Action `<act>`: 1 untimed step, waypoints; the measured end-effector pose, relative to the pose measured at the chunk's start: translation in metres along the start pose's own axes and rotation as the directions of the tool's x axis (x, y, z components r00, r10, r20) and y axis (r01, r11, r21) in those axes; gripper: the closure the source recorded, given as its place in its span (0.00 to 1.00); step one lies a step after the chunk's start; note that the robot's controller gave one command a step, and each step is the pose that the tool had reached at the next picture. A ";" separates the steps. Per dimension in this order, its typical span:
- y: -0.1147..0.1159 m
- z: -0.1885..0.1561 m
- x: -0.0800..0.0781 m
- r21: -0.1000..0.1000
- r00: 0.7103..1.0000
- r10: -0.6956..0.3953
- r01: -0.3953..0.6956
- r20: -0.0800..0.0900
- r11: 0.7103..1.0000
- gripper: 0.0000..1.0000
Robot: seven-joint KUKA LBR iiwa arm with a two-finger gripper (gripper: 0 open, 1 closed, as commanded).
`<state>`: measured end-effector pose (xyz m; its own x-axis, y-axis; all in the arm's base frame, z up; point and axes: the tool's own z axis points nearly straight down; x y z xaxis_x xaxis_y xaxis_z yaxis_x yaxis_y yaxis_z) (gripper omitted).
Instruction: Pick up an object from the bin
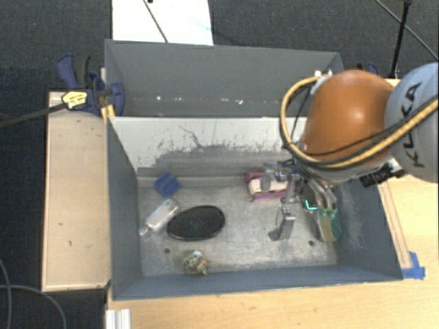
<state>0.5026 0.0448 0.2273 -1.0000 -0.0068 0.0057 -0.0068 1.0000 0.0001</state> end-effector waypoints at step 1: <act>-0.046 0.062 -0.091 0.001 1.000 0.021 -0.021 0.010 1.000 0.00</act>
Offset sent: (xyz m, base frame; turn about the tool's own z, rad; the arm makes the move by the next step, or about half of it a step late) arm 0.0884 -0.0429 -0.0595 0.0166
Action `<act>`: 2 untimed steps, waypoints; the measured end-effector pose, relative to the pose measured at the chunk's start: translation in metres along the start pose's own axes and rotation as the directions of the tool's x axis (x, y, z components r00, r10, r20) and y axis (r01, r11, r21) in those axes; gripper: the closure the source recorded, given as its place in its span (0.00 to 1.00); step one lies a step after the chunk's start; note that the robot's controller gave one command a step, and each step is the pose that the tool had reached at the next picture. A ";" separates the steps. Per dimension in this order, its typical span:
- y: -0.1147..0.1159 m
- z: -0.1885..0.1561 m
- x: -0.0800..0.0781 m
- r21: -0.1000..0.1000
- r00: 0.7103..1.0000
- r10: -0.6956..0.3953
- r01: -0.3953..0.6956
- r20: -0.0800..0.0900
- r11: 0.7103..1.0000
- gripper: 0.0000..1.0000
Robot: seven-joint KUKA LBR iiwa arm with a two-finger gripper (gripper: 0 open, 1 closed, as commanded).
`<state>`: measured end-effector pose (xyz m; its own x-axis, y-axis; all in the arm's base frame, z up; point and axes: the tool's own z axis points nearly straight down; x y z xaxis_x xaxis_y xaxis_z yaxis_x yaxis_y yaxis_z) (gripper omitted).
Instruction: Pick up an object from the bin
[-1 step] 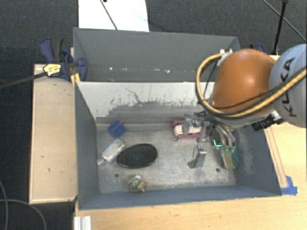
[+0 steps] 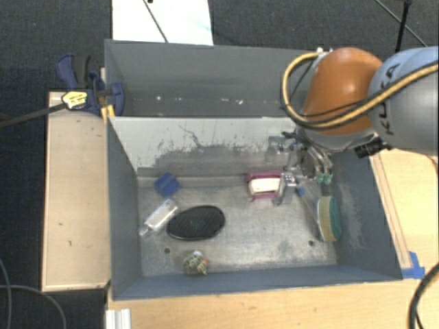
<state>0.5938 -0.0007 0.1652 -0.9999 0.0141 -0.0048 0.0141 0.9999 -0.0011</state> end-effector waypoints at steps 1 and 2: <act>-0.095 0.073 0.015 0.002 0.999 0.035 -0.035 -0.008 0.999 0.00; -0.142 0.091 0.030 -0.020 0.995 -0.103 0.103 -0.001 0.995 0.00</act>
Offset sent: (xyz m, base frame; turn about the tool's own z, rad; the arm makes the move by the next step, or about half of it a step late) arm -0.0146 -0.0886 -0.0693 0.0263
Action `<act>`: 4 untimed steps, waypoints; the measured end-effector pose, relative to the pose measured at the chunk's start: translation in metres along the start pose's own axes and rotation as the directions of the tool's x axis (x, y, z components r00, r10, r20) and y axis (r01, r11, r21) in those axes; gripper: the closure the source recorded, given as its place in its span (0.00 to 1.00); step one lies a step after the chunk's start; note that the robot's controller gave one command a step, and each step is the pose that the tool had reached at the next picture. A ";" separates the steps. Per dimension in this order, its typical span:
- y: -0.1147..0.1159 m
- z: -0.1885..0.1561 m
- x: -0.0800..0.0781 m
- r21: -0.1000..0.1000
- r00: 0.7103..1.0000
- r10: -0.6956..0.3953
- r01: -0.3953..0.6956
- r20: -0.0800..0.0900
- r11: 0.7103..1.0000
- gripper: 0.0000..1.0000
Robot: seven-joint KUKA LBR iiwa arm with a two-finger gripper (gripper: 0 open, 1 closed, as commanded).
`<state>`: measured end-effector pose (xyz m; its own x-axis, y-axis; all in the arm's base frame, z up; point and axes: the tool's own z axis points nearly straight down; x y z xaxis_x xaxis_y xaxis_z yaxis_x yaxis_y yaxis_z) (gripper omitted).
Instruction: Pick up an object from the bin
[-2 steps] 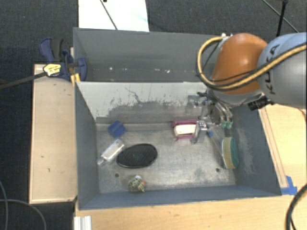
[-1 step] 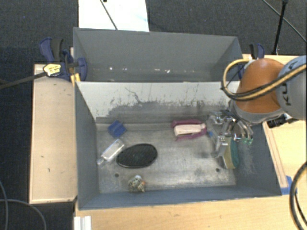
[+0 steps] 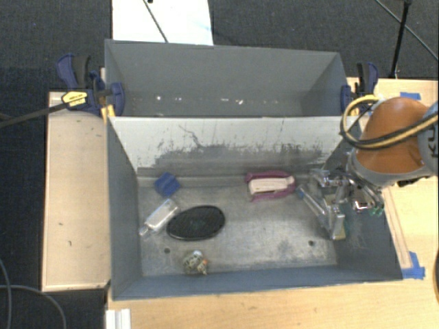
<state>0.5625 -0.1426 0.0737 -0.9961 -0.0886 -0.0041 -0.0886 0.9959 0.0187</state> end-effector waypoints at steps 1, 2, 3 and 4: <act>0.012 -0.004 -0.011 0.010 0.999 -0.040 0.040 -0.004 0.999 0.00; 0.003 -0.074 -0.020 0.021 1.000 0.019 -0.019 0.007 1.000 0.00; 0.026 -0.009 0.055 0.011 0.855 -0.519 0.519 -0.015 0.855 0.00; -0.003 -0.022 0.029 0.005 0.745 -0.667 0.668 -0.010 0.745 0.00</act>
Offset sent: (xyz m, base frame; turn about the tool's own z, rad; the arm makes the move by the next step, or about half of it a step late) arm 0.0091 0.0074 0.0034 -0.0445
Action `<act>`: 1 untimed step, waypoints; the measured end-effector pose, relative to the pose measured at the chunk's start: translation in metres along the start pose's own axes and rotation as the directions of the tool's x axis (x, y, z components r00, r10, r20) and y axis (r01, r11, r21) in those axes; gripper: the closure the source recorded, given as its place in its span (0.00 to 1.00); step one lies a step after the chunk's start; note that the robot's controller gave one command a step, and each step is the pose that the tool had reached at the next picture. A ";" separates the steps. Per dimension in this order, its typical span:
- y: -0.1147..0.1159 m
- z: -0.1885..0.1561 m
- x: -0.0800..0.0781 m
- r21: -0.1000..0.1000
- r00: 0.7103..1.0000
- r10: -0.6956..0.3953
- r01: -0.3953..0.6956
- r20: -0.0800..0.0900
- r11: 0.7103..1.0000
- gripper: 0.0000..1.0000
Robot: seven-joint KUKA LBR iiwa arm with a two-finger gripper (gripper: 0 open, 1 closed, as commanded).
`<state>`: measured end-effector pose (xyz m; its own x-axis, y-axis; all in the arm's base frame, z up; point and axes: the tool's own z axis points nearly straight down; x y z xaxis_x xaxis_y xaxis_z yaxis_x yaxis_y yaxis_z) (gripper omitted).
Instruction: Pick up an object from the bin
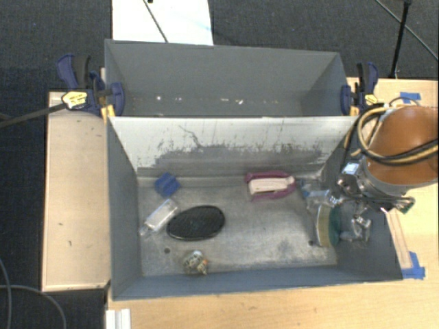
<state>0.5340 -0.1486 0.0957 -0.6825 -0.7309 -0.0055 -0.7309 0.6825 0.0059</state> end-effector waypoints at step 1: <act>-0.001 -0.002 -0.001 0.005 1.000 0.001 -0.001 0.003 1.000 1.00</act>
Offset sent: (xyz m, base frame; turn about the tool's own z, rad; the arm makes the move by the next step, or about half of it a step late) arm 0.0000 0.0000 0.0000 0.0000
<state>0.5356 -0.1483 0.0975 -0.6834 -0.7300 -0.0086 -0.7301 0.6834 0.0007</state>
